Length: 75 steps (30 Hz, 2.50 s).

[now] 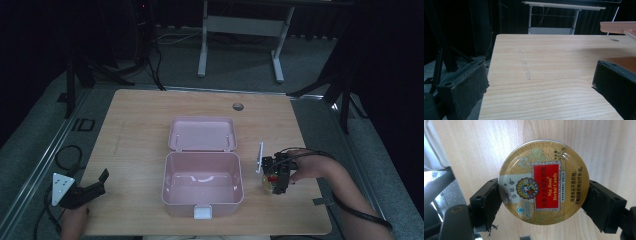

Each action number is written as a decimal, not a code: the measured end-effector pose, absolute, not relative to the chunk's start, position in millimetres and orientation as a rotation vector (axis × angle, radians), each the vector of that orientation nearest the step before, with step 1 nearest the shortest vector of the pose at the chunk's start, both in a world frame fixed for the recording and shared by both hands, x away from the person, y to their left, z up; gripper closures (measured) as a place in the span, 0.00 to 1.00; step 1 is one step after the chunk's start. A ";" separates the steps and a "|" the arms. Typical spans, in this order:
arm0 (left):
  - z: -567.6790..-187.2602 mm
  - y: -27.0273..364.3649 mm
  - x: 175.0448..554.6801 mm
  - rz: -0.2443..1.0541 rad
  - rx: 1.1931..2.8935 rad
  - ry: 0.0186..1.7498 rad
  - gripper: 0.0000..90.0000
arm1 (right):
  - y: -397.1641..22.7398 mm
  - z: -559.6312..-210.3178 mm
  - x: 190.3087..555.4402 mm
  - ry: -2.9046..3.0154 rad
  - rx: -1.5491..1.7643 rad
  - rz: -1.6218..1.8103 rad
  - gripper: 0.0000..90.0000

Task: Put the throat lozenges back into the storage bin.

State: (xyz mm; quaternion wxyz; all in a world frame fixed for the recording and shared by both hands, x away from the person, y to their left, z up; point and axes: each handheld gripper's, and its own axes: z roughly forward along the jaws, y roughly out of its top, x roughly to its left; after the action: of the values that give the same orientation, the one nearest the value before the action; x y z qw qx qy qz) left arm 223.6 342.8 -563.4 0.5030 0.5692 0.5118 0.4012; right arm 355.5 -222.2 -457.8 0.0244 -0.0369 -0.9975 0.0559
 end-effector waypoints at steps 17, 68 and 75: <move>-563.4 342.8 223.8 0.970 1.374 1.239 0.00 | -207.1 -381.5 350.5 -3.166 -0.115 0.106 0.22; -563.5 343.5 223.7 0.962 1.368 1.239 0.00 | -78.1 -418.2 337.6 -3.103 0.132 -0.022 0.22; -563.4 343.4 223.8 0.963 1.371 1.238 0.01 | -75.5 -436.9 336.8 -3.081 0.112 -0.018 0.22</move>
State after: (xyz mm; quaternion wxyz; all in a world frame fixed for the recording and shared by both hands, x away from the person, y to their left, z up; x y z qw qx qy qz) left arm 223.8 343.4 -563.4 0.5049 0.5682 0.5128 0.3990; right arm 336.8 -75.5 -436.9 0.0291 0.0364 -0.9989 -0.0058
